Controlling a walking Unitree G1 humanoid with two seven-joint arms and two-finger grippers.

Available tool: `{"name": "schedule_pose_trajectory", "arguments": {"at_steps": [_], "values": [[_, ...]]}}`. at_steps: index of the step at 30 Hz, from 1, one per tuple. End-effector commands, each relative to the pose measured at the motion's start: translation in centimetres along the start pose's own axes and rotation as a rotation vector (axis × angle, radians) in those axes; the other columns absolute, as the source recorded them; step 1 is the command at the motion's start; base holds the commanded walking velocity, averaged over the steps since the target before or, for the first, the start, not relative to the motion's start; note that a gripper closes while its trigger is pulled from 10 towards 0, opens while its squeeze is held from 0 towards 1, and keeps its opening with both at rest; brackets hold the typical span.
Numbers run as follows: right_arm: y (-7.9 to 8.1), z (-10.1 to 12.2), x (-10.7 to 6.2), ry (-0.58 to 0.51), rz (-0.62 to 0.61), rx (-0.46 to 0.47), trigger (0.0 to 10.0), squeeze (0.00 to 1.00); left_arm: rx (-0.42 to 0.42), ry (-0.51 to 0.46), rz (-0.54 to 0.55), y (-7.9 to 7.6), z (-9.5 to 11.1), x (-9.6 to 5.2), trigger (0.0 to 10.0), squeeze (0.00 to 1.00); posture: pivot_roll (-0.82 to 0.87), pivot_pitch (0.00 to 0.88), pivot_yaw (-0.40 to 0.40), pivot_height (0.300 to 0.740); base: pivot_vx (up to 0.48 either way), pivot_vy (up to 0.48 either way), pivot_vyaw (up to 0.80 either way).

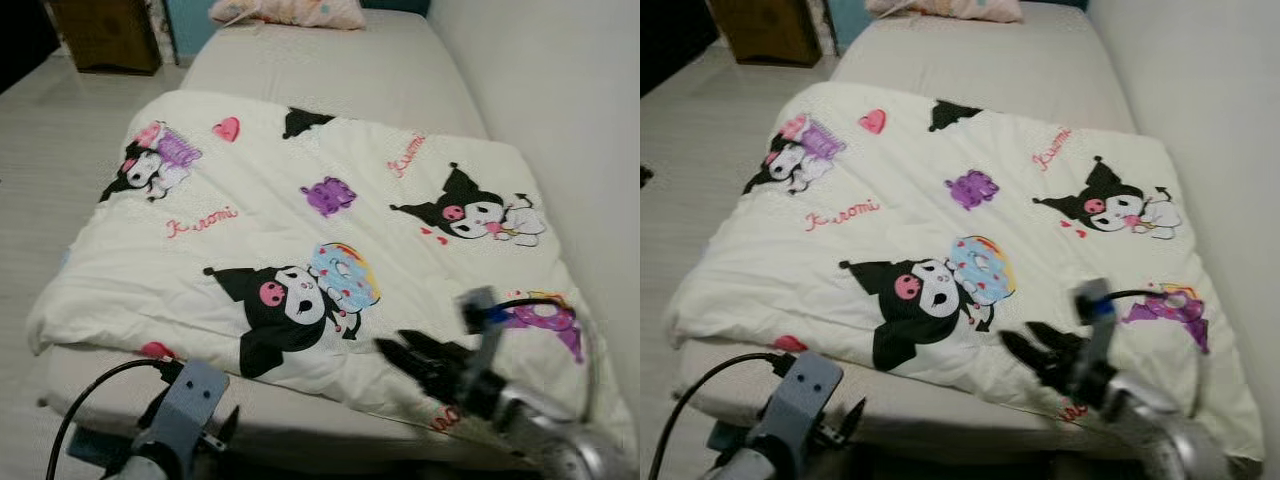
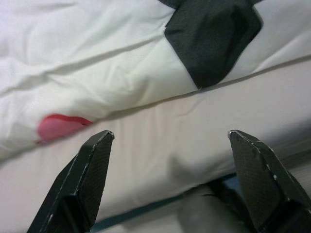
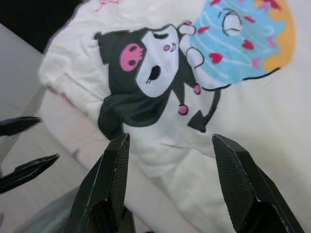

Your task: Clean up the room

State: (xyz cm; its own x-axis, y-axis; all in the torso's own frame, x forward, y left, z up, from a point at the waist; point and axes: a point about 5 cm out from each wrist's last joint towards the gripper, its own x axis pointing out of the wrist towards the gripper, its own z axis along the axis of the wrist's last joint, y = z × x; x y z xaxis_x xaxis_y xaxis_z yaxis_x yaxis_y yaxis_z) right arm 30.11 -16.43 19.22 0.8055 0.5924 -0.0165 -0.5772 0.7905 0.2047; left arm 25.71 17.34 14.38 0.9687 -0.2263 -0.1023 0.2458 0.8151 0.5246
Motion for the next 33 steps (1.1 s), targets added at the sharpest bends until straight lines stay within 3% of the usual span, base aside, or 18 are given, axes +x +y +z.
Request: {"name": "schedule_pose_trajectory", "arguments": {"at_steps": [1, 3, 4, 6, 8, 12, 17, 18, 19, 20, 21, 26, 33], "values": [[-0.2, -0.2, -0.3, 0.002, -0.04, -0.021, 10.0, 0.0, 0.047, 0.045, -0.044, -0.9, -1.3, -0.4, 10.0, 1.0, 0.09, 0.459, -0.034, 0.547, 0.0, 0.0, 0.0], [0.2, -0.4, 0.3, -0.009, -0.08, -0.037, 10.0, 0.0, 0.2, 0.057, -0.061, -0.6, -2.0, -0.2, 10.0, 1.0, 0.08, 0.462, -0.032, 0.547, 0.0, 0.0, 0.0], [0.2, -0.4, 0.3, -0.009, -0.08, -0.037, 10.0, 0.0, 0.2, 0.057, -0.061, -0.6, -2.0, -0.2, 10.0, 1.0, 0.08, 0.462, -0.032, 0.547, 0.0, 0.0, 0.0], [0.7, -0.7, 0.9, -0.04, -0.135, -0.049, 10.0, 0.0, 0.377, 0.036, -0.06, -0.2, -2.7, 0.3, 10.0, 1.0, 0.08, 0.465, -0.039, 0.547, 0.0, 0.0, 0.0], [1.3, -1.1, 1.3, -0.078, -0.156, 0.026, 10.0, 0.0, 0.496, 0.015, -0.084, -0.6, -3.4, 0.8, 10.0, 1.0, 0.08, 0.466, -0.037, 0.547, 0.0, 0.0, 0.0], [2.0, -1.2, 1.7, -0.095, -0.16, 0.067, 10.0, 0.0, 0.552, 0.005, -0.102, -1.1, -3.9, 1.2, 10.0, 1.0, 0.07, 0.466, -0.037, 0.547, 0.0, 0.0, 0.0], [3.5, -1.7, 2.4, -0.074, -0.137, -0.062, 10.0, 0.0, 0.749, -0.066, -0.078, -1.9, -4.9, 2.9, 10.0, 1.0, 0.04, 0.476, -0.035, 0.547, 0.0, 0.0, 0.0], [3.5, -1.7, 2.4, -0.074, -0.137, -0.062, 10.0, 0.0, 0.749, -0.066, -0.078, -1.9, -4.9, 2.9, 10.0, 1.0, 0.04, 0.476, -0.035, 0.547, 0.0, 0.0, 0.0], [3.7, -1.5, 2.5, -0.083, -0.14, -0.069, 10.0, 0.0, 0.785, -0.074, -0.081, -2.0, -5.2, 3.2, 10.0, 0.8, 0.04, 0.479, -0.035, 0.547, 0.0, 0.0, 0.0], [3.9, -1.3, 2.6, -0.097, -0.143, -0.065, 10.0, 0.0, 0.813, -0.082, -0.077, -2.1, -5.4, 3.5, 10.0, 0.8, 0.04, 0.479, -0.035, 0.547, 0.0, 0.0, 0.0], [4.1, -0.9, 2.7, -0.117, -0.141, -0.058, 10.0, 0.0, 0.849, -0.093, -0.063, -2.1, -5.5, 3.8, 10.0, 0.0, 0.02, 0.486, -0.037, 0.547, 0.0, 0.0, 0.0], [4.6, -0.3, 2.6, -0.152, -0.124, -0.023, 10.0, 0.0, 0.901, -0.114, -0.02, -1.7, -5.6, 4.5, 10.0, 0.0, 0.01, 0.49, -0.039, 0.547, 0.0, 0.0, 0.0], [6.0, -0.7, 1.0, -0.117, -0.006, -0.044, 10.0, 0.0, 1.012, -0.155, 0.1, -0.1, -5.8, 6.1, 10.0, 0.0, -0.01, 0.5, -0.042, 0.547, 0.0, 0.0, 0.0]]}}
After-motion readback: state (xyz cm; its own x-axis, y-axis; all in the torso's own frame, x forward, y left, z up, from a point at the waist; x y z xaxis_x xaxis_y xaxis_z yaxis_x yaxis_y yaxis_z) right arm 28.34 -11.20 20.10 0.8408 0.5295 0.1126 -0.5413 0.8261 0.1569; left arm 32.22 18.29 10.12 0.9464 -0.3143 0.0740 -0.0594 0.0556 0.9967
